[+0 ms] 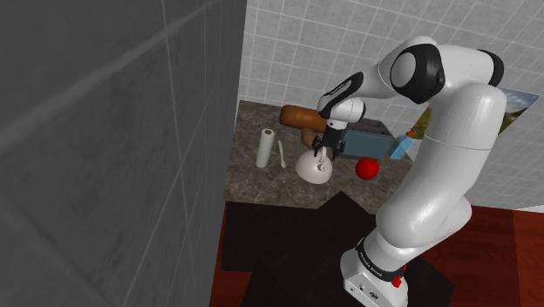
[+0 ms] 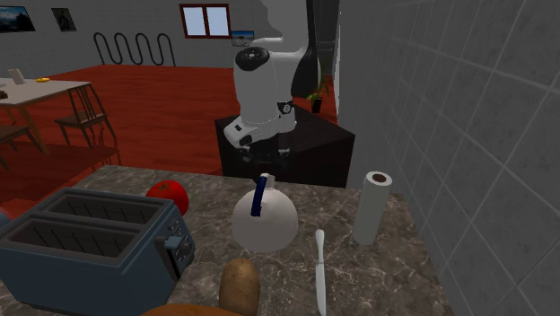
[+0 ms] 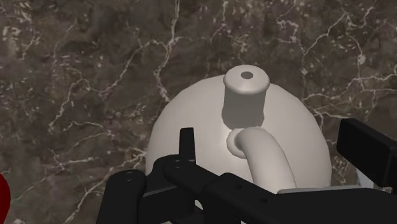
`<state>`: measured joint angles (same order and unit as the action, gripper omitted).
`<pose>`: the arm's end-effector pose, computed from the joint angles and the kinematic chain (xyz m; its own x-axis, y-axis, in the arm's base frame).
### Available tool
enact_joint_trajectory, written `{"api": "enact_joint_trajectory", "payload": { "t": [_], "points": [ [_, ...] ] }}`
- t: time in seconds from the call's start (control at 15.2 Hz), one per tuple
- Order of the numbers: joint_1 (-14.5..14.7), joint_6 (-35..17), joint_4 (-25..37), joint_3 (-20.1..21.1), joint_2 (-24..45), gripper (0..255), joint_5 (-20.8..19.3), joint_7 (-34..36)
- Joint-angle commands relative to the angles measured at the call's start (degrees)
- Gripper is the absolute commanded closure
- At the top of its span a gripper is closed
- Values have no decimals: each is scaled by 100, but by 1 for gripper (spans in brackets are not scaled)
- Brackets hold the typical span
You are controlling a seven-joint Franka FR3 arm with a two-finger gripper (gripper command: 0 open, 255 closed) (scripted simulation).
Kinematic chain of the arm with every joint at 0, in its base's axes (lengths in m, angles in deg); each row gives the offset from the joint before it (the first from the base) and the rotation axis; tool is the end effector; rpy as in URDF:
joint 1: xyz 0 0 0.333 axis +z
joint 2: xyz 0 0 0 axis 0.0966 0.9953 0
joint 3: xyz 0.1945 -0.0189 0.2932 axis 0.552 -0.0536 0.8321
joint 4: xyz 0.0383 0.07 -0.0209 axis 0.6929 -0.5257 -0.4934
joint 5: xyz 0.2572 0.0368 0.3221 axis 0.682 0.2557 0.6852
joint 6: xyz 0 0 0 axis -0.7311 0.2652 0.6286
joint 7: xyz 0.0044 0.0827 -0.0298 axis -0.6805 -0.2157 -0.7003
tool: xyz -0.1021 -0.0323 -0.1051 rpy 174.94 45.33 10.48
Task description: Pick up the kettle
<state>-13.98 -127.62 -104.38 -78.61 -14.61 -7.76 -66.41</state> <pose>0.4481 -0.3109 0.1957 0.7209 -0.6524 -0.2337 -0.6720 -0.7405 -0.0058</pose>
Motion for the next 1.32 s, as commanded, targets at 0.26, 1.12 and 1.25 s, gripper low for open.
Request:
{"api": "enact_joint_trajectory", "payload": {
  "t": [0.26,1.12,1.25],
  "points": [
    [-24,-161,8,36,175,255,74,-51],
    [21,148,4,-32,-155,255,-65,47],
    [35,278,17,-53,-278,255,-117,85]
  ]
}}
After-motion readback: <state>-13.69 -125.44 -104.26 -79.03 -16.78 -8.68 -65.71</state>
